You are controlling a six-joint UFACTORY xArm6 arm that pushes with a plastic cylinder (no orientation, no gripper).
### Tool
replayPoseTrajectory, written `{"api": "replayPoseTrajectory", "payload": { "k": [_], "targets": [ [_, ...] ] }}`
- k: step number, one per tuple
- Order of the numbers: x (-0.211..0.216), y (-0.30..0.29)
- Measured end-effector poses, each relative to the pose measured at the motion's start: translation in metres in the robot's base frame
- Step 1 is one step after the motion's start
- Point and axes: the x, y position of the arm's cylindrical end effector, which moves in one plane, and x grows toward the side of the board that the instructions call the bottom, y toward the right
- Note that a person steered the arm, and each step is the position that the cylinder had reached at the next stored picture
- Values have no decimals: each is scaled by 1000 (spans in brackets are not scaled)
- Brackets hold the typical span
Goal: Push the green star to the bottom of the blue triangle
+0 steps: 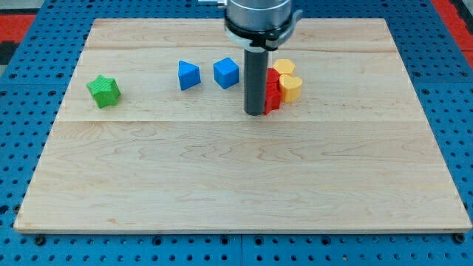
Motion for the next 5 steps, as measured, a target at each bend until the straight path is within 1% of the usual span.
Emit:
{"api": "replayPoseTrajectory", "payload": {
  "k": [1,2,3,4,5],
  "targets": [
    [9,-80],
    [25,-176],
    [23,-269],
    [3,-329],
    [-7,-303]
  ]
}}
